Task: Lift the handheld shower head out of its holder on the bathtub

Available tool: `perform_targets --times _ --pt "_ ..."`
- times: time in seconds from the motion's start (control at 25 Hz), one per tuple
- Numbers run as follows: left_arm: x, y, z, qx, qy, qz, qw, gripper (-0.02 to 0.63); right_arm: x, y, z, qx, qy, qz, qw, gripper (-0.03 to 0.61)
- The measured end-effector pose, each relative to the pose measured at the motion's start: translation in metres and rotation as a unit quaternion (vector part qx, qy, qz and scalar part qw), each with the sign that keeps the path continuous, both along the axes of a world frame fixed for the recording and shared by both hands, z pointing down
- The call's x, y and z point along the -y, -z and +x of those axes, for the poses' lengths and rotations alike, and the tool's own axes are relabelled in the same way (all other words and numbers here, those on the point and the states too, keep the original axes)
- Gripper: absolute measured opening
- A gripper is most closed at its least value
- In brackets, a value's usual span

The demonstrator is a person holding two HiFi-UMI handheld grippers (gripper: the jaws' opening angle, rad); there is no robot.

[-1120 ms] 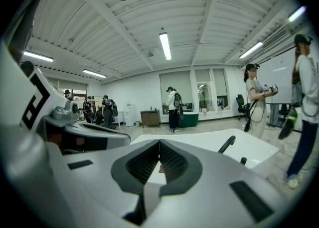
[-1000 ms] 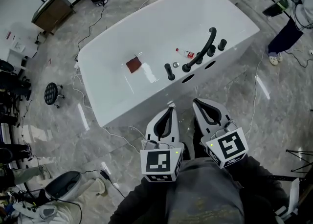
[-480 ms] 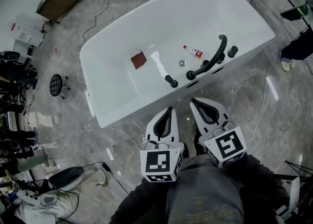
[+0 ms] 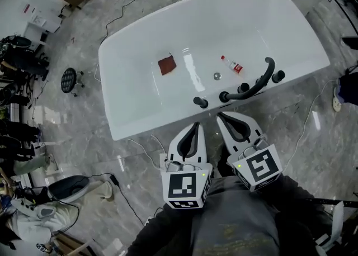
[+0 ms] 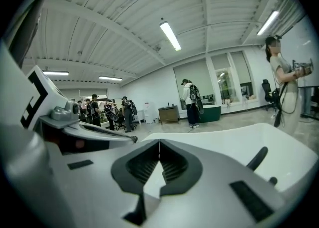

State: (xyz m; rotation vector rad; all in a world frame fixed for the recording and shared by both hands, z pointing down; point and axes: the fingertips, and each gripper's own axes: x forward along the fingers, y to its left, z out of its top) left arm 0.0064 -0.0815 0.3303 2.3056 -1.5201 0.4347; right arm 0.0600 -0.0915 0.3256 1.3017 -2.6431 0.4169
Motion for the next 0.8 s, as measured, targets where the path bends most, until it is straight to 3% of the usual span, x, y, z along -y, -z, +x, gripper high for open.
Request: perform_targets --times 0.28,0.52,0.8 --pt "0.021 -0.012 -0.026 -0.005 0.044 0.01 0.999 0.003 0.028 -0.004 -0.023 -0.015 0.033 0.014 0.999 0.003" --pt "0.034 -0.043 -0.042 -0.018 0.071 0.009 0.9973 0.003 0.033 -0.038 -0.041 -0.025 0.068 0.02 0.997 0.003" --pt "0.041 -0.056 -0.049 -0.018 0.079 0.011 0.9966 0.003 0.042 -0.047 -0.05 -0.019 0.078 0.039 0.996 0.003"
